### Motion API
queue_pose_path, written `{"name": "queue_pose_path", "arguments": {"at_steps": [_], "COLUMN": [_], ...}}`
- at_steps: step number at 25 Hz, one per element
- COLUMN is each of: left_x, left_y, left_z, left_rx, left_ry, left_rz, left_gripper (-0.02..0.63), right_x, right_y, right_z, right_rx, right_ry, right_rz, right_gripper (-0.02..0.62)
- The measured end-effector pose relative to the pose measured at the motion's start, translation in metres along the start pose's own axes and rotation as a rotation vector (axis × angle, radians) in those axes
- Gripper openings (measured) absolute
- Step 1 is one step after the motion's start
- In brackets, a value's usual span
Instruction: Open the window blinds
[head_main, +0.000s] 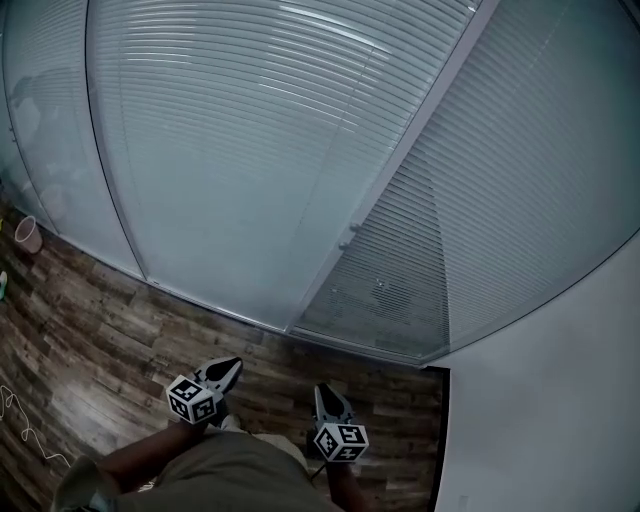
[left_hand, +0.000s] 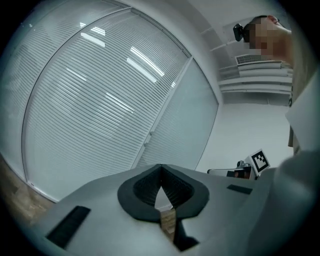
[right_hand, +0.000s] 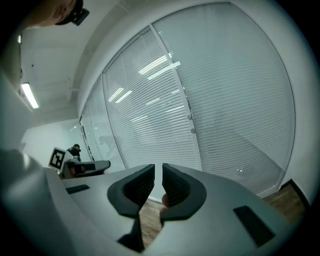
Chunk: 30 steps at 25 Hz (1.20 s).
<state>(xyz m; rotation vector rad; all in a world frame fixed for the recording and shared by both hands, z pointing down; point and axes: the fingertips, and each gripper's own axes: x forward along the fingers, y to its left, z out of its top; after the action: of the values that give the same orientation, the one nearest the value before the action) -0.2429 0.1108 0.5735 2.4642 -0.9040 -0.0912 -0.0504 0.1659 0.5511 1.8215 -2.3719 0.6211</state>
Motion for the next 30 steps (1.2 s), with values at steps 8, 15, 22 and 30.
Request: {"name": "queue_pose_path", "arguments": {"at_steps": [8,15,22,30], "left_x": [0.007,0.012,0.053,0.104], "left_y": [0.016,0.03,0.028,-0.037], "left_z": [-0.008,-0.012,-0.025,-0.032], "left_rx": [-0.032,-0.063,-0.097,-0.09], "left_ry": [0.04,0.072,0.064,0.026], "left_rz": [-0.02,0.015,0.085,0.128], "left_gripper": [0.015,0.014,0.014,0.014], "right_x": [0.025,0.036,0.054,0.042], "right_y": [0.01,-0.019,-0.058,-0.119], "right_z": [-0.001,0.0,0.009,0.036], "right_rx": [0.022,0.033,0.019,-0.042], "right_ry": [-0.012,0.006,0.026,0.073], "right_rz": [0.012,-0.002,0.057,0.125], "right_gripper": [0.052,0.052,0.052,0.054]}}
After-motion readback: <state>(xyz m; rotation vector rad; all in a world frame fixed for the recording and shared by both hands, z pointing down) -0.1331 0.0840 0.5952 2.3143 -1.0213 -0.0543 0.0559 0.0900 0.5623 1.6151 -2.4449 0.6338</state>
